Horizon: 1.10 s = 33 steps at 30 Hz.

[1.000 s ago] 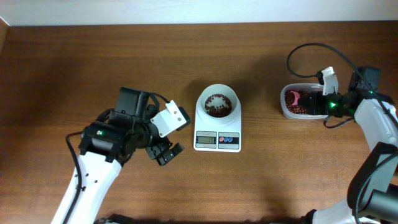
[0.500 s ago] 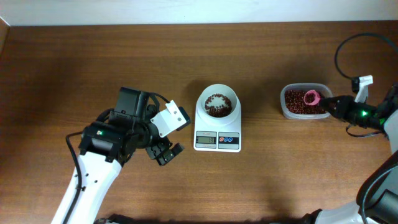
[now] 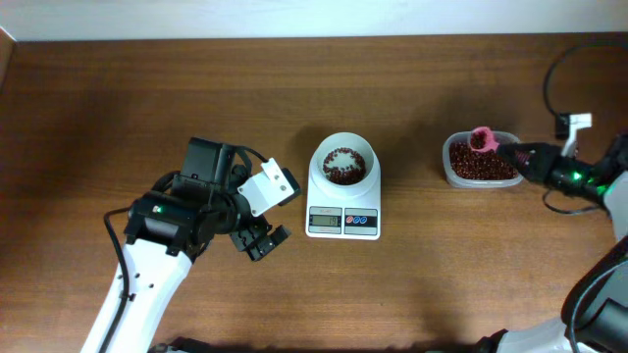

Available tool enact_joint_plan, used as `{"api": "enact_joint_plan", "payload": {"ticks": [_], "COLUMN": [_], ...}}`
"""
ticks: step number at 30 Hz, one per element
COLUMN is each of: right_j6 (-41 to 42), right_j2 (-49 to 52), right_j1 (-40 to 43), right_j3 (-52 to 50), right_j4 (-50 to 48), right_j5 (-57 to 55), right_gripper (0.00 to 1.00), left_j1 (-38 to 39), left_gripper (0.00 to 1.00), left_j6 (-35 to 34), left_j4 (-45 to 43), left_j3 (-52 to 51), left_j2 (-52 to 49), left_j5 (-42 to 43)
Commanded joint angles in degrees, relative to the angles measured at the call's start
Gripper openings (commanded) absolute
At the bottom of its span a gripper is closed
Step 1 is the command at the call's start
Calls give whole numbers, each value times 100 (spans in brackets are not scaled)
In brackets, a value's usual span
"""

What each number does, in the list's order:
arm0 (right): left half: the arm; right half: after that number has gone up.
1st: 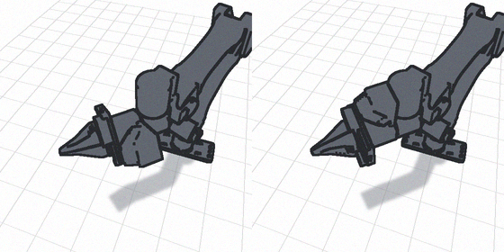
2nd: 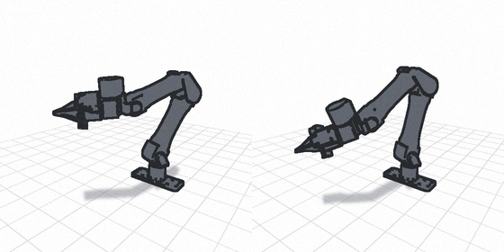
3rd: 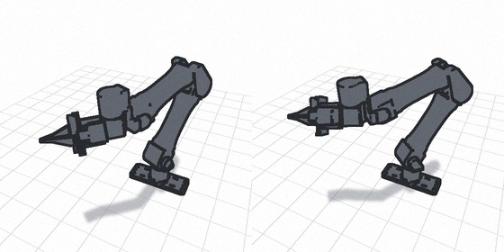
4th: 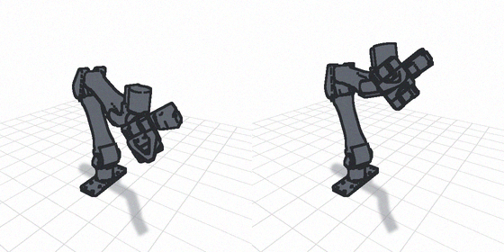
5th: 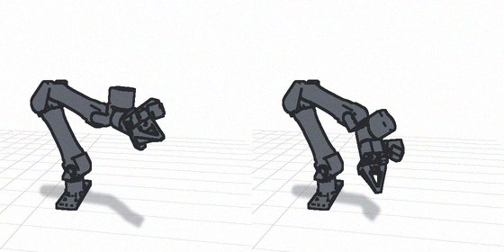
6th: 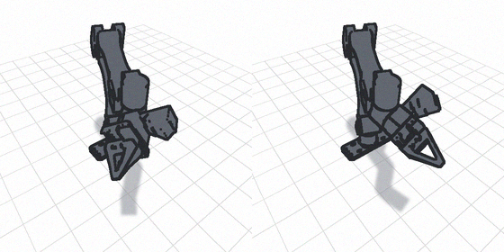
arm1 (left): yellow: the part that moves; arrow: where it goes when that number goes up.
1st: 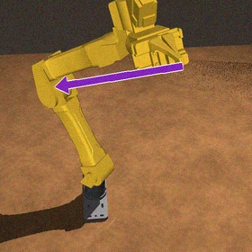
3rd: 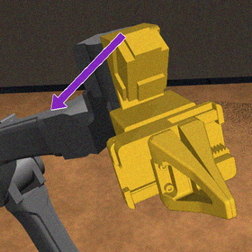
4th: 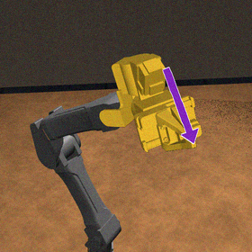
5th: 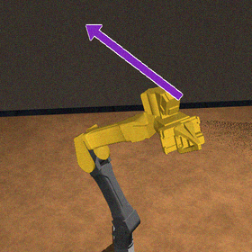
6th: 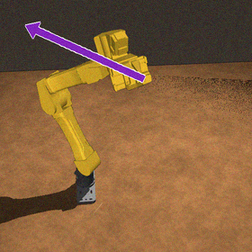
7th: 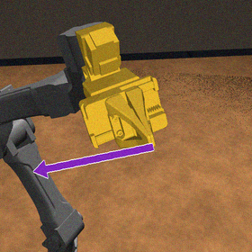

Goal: Scoop and weigh 50g on scale
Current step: 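Scoop red beans again with the right gripper, then carry the scoop with the right gripper over the white bowl, then tip the scoop to pour beans into the bowl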

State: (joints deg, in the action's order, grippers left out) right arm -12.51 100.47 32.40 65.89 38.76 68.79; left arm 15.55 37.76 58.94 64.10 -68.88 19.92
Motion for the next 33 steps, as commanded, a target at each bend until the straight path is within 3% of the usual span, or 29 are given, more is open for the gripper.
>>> {"api": "enact_joint_plan", "payload": {"ticks": [1,11,20,24,33], "right_j6": [-46,1346,1250,269,-3379], "right_j2": [42,42,42,42,44], "right_j1": [-498,-2090,-2988,-3392,-3705], "right_j3": [35,35,35,33,-11], "right_j4": [-175,-1637,-2435,-2468,-2422], "right_j5": [372,474,317,-243,-1294], "right_gripper": [4,4,4,4,4], "left_j1": [-33,-33,-33,-33,-33], "left_gripper": [99,99,99,99,99], "left_j6": [44,46,44,46,46], "left_j4": [-11,-11,-11,-11,-11], "left_j3": [109,109,109,109,109], "left_j2": [66,66,66,66,66], "left_j5": [17,17,17,17,17]}}
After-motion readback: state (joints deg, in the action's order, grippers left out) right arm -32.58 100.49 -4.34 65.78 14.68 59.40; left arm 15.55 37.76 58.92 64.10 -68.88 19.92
